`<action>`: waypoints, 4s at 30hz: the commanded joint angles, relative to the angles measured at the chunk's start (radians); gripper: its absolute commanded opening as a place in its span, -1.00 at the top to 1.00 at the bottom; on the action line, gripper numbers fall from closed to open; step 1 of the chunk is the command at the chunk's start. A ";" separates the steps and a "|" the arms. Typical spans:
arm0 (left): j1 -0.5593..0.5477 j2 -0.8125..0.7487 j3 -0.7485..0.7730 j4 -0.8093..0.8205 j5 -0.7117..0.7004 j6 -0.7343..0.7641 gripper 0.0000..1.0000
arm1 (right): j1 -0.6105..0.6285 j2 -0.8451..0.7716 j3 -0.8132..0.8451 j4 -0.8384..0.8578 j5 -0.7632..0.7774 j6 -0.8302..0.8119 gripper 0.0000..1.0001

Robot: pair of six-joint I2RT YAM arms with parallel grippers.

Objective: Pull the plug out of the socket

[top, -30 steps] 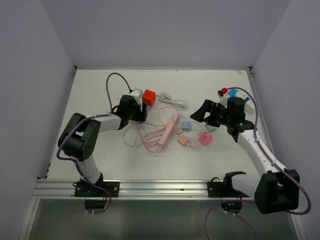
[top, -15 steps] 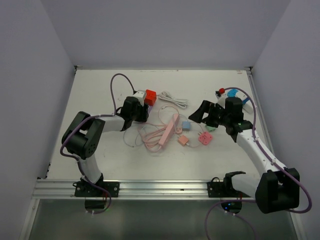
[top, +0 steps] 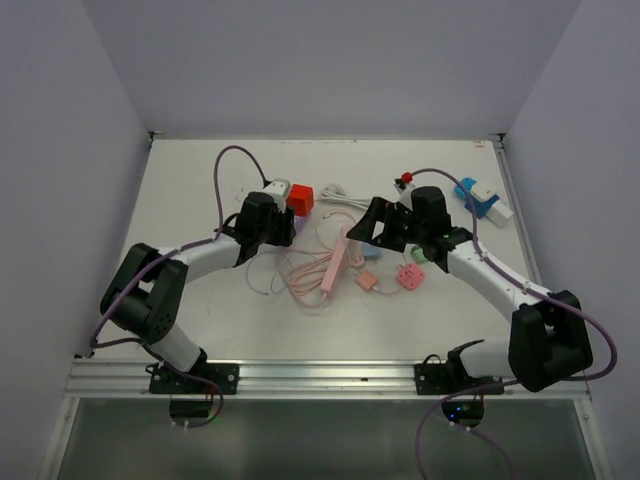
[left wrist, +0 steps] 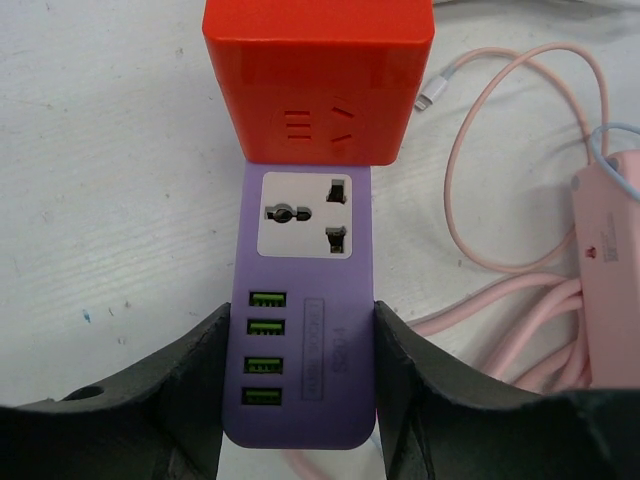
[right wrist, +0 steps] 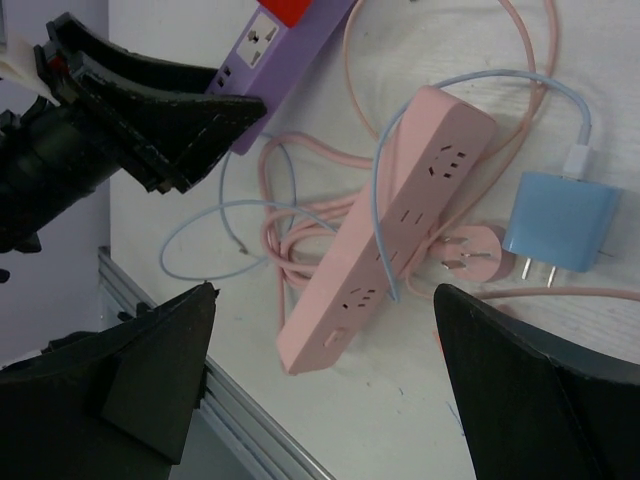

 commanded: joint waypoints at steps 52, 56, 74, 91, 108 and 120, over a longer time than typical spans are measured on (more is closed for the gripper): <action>-0.146 -0.339 -0.043 -0.168 -0.044 -0.292 0.40 | 0.282 0.545 0.153 0.547 0.139 0.707 1.00; -0.146 -0.396 -0.062 -0.187 -0.071 -0.301 -0.15 | 0.281 0.515 0.142 0.563 0.130 0.672 1.00; 0.040 -0.557 -0.196 -0.156 0.249 -0.561 -0.95 | 0.264 0.429 0.113 0.777 0.046 0.612 1.00; 0.054 -0.563 -0.254 0.077 0.349 -0.650 -0.82 | 0.242 0.421 0.208 1.089 -0.055 0.681 1.00; 0.071 -0.532 -0.346 0.453 0.447 -0.788 -0.52 | 0.241 0.453 0.200 1.313 -0.112 0.750 1.00; 0.071 -0.497 -0.351 0.629 0.512 -0.817 -0.19 | 0.244 0.496 0.199 1.384 -0.157 0.792 1.00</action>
